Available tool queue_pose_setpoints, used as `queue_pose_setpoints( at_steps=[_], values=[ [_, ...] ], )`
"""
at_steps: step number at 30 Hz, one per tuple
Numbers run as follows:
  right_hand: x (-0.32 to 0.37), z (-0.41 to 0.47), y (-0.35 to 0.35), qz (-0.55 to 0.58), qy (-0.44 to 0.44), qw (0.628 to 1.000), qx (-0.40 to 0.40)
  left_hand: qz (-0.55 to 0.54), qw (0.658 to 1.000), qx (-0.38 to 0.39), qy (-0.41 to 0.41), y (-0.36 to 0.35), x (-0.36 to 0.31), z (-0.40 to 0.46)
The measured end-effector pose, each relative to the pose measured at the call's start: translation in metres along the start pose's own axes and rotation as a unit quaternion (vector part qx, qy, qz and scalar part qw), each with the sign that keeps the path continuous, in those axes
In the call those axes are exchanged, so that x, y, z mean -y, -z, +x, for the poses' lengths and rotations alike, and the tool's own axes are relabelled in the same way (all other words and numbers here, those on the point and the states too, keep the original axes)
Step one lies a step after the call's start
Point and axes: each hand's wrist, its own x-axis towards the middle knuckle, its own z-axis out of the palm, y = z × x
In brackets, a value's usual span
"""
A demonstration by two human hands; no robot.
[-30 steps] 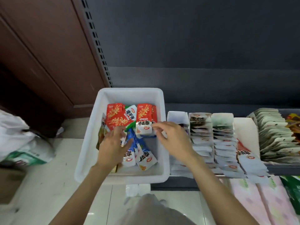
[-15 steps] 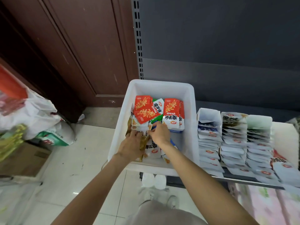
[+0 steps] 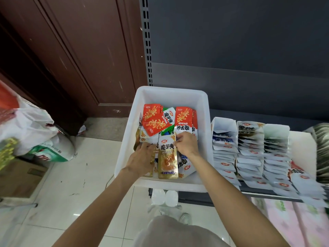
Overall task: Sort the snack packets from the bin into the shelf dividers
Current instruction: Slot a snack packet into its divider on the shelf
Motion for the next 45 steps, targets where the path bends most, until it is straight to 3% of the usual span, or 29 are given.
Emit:
queue_pose_setpoints(
  at_steps=[8,11,12,15,16,18,26,30,32,34,36,39,42,45],
  values=[
    [-0.003,-0.007,-0.006,-0.029,0.003,0.999,0.021,0.002,1.000,-0.005,-0.006,0.005,-0.007,0.001],
    [0.010,-0.017,0.007,0.003,0.047,0.999,-0.025,-0.131,0.988,-0.080,0.010,0.012,-0.012,0.004],
    [0.015,-0.023,0.016,0.030,0.066,0.996,-0.055,-0.224,0.969,-0.097,0.020,0.019,-0.017,0.004],
    [0.026,-0.045,0.049,0.209,0.101,0.967,-0.103,-0.490,0.868,-0.069,0.037,0.046,-0.038,-0.003],
    [0.027,-0.053,0.062,0.287,0.100,0.947,-0.099,-0.527,0.848,-0.052,0.029,0.055,-0.046,-0.006],
    [0.024,-0.064,0.084,0.379,0.090,0.917,-0.086,-0.542,0.839,-0.037,-0.018,0.069,-0.062,-0.011],
    [-0.030,-0.101,0.165,0.319,0.136,0.936,-0.053,-0.386,0.897,-0.013,-0.214,0.089,-0.122,0.004],
    [-0.064,-0.116,0.194,0.344,0.110,0.912,-0.194,-0.405,0.877,-0.078,-0.245,0.088,-0.165,0.027],
    [-0.080,-0.120,0.206,0.375,0.077,0.876,-0.294,-0.446,0.858,-0.133,-0.217,0.084,-0.185,0.043],
    [-0.093,-0.123,0.218,0.399,0.051,0.837,-0.370,-0.436,0.864,-0.159,-0.194,0.077,-0.203,0.059],
    [-0.104,-0.123,0.228,0.410,0.028,0.816,-0.407,-0.346,0.906,-0.126,-0.206,0.067,-0.216,0.076],
    [-0.111,-0.118,0.239,0.417,0.012,0.803,-0.427,-0.117,0.961,-0.034,-0.249,0.049,-0.230,0.094],
    [-0.117,-0.104,0.247,0.386,0.028,0.809,-0.442,-0.025,0.955,-0.039,-0.294,0.039,-0.236,0.094],
    [-0.121,-0.085,0.254,0.249,0.079,0.864,-0.430,0.070,0.928,-0.071,-0.359,0.033,-0.229,0.086]
  ],
)
